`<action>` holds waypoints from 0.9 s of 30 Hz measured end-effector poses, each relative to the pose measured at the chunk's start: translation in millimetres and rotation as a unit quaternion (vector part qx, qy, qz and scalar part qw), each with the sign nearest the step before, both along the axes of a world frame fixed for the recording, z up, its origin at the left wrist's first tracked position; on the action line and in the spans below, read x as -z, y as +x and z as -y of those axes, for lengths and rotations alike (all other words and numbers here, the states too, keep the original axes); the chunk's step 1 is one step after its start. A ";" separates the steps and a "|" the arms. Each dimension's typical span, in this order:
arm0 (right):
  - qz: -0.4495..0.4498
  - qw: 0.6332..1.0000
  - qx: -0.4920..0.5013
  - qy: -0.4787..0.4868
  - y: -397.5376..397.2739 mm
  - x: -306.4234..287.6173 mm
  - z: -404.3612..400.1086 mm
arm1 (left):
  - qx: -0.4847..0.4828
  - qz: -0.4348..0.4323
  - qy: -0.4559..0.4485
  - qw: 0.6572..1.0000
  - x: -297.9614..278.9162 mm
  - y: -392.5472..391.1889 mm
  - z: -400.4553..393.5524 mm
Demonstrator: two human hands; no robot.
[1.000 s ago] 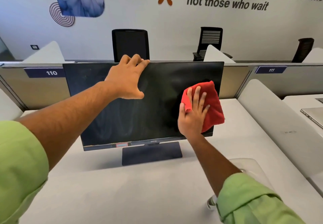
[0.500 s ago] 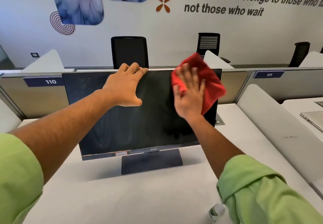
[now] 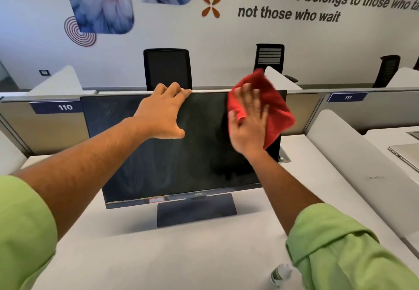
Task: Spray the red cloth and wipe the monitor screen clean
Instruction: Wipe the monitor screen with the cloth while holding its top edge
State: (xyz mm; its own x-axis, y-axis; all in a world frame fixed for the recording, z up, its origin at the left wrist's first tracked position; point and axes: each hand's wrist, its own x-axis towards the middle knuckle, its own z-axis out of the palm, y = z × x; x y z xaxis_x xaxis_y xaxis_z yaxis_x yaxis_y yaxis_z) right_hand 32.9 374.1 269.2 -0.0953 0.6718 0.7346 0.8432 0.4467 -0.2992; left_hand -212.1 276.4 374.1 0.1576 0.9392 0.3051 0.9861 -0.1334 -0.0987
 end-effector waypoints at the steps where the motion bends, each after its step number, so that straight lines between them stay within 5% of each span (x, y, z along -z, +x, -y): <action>1: -0.075 0.995 0.042 -0.041 6.1 -3.9 -3.7 | 0.000 0.002 0.000 1.000 0.0 0.8 -0.7; 3: -0.171 0.977 0.086 -0.092 4.3 -8.7 -4.7 | -0.001 0.005 0.001 1.000 1.5 1.2 -1.7; 5: -0.171 0.978 0.078 -0.091 -12.4 -4.0 2.7 | -0.002 0.007 0.005 1.000 3.2 0.8 -2.2; 8: -0.030 0.999 -0.009 -0.028 -44.7 28.6 30.7 | -0.006 0.006 0.007 1.000 4.7 -0.6 -2.8; 11: 0.148 0.979 -0.138 0.021 -55.9 65.8 56.0 | -0.001 0.007 0.011 1.000 4.6 -1.3 -3.1; 14: 0.199 0.964 -0.167 0.055 -37.1 63.3 43.8 | 0.002 0.007 0.010 1.000 4.3 -2.0 -2.4; 19: -0.054 0.996 0.049 -0.060 4.6 52.2 20.9 | 0.001 0.002 0.009 1.000 3.8 -1.1 -1.9; 23: -0.200 0.959 0.111 -0.167 -10.7 105.1 58.1 | 0.000 0.000 0.014 1.000 3.8 0.4 -1.1; 27: -0.355 0.884 0.149 -0.267 -43.1 141.7 93.0 | -0.001 -0.004 0.011 1.000 3.0 0.6 0.2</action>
State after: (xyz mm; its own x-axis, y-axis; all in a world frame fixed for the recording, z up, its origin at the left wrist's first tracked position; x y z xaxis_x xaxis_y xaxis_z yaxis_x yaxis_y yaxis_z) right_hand -10.2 281.1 127.5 0.5016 0.8581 0.1099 0.4151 -0.1273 -0.9008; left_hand -211.5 276.3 371.1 0.1586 0.9326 0.3240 0.9854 -0.1292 -0.1104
